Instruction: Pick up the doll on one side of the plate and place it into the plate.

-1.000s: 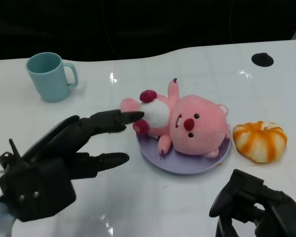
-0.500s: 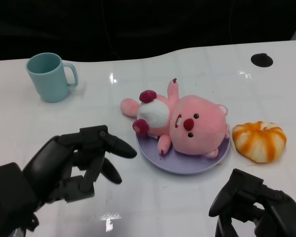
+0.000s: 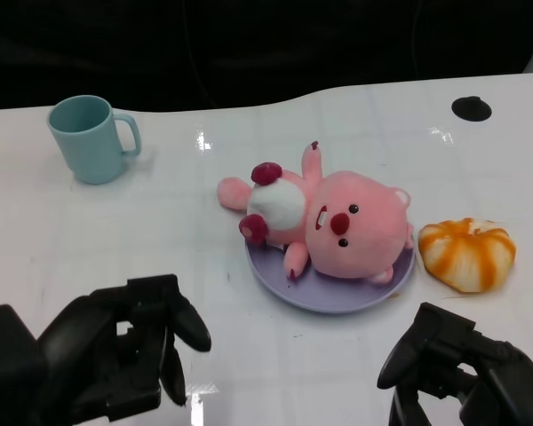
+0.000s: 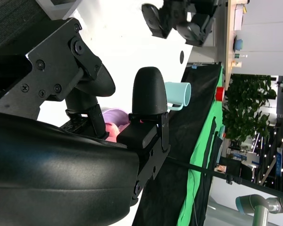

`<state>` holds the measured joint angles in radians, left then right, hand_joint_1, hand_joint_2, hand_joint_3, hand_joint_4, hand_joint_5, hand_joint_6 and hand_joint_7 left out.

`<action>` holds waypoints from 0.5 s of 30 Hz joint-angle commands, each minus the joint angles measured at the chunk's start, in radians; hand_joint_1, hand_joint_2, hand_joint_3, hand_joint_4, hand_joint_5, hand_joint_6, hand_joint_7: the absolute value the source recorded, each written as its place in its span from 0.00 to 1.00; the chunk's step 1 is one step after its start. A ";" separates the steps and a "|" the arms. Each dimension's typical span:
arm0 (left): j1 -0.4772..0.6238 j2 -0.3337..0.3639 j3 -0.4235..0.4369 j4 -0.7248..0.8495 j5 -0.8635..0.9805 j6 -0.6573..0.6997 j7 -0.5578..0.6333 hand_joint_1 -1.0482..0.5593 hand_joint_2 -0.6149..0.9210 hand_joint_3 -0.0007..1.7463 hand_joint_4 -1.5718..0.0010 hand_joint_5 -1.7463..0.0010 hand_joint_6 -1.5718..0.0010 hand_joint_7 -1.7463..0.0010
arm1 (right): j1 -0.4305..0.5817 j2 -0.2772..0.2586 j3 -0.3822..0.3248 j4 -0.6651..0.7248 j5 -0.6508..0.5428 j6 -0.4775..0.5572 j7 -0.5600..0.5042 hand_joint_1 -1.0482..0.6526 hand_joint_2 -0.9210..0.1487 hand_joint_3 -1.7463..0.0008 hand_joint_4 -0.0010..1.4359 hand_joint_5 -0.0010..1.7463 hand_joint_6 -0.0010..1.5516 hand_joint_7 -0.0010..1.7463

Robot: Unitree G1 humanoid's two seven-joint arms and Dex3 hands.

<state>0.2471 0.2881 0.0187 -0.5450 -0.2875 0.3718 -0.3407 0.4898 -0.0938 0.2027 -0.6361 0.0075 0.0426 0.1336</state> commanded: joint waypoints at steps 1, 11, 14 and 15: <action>0.004 -0.016 0.000 0.029 0.000 -0.010 0.009 0.65 0.71 0.77 0.44 0.00 0.49 0.09 | 0.006 -0.011 -0.010 0.012 0.007 -0.013 0.004 0.63 0.51 0.18 0.47 1.00 0.41 0.84; -0.021 -0.054 0.003 0.182 -0.033 -0.139 -0.063 0.62 0.71 0.78 0.42 0.00 0.49 0.08 | 0.008 -0.004 -0.009 0.029 0.009 -0.022 0.004 0.66 0.49 0.19 0.47 1.00 0.41 0.84; -0.019 -0.054 -0.003 0.199 -0.029 -0.160 -0.072 0.63 0.71 0.78 0.42 0.00 0.48 0.09 | 0.011 -0.005 -0.010 0.033 0.010 -0.025 0.005 0.67 0.48 0.19 0.47 1.00 0.41 0.84; -0.018 -0.054 -0.005 0.200 -0.029 -0.163 -0.073 0.63 0.71 0.78 0.42 0.00 0.48 0.10 | 0.012 -0.006 -0.010 0.033 0.011 -0.024 0.006 0.67 0.48 0.19 0.47 1.00 0.41 0.85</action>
<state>0.2352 0.2292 0.0130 -0.3542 -0.3205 0.2239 -0.4034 0.4971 -0.0935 0.1982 -0.6050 0.0094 0.0301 0.1378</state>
